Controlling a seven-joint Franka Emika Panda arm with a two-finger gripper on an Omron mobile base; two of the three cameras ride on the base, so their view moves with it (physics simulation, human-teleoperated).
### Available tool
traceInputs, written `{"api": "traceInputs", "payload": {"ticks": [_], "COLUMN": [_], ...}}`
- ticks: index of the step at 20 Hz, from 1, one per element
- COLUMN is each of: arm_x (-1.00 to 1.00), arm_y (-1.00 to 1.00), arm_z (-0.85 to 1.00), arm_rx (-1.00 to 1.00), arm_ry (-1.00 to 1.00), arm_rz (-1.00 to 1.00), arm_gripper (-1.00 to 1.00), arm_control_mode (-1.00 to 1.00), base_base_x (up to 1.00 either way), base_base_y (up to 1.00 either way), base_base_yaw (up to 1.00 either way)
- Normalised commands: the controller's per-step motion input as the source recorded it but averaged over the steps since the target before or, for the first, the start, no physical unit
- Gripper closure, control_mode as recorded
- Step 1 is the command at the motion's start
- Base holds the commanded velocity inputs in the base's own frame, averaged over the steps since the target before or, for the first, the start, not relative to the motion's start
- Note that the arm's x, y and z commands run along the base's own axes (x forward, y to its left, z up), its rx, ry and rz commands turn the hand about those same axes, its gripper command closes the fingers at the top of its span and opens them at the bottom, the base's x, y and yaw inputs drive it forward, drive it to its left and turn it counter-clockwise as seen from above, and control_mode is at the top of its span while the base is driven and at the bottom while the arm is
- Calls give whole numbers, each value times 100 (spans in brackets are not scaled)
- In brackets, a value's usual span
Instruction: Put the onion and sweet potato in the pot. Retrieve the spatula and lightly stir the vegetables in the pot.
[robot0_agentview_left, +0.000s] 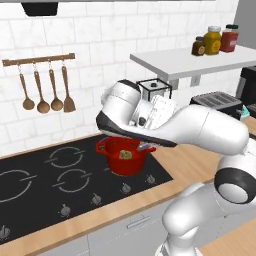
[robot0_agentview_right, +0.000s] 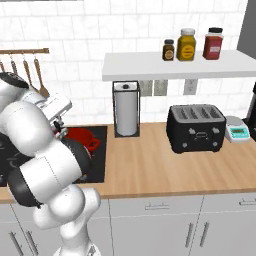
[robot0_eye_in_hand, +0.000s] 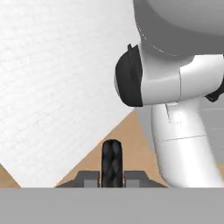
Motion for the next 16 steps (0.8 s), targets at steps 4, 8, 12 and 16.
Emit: {"api": "traceInputs", "payload": {"ticks": [4,8,12,16], "arm_x": [1,4,0,0], "arm_y": [42,14,13,17], "arm_z": [47,23,23,15], "arm_rx": [-45,-39,-33,-26], "arm_ry": [1,6,12,23], "arm_rz": [21,19,16,13], "arm_gripper": [100,100,100,100], "arm_control_mode": [-100,-100,-100,-100], "base_base_x": [0,0,0,0], "base_base_y": [0,0,0,0], "base_base_yaw": [0,0,0,0]}}
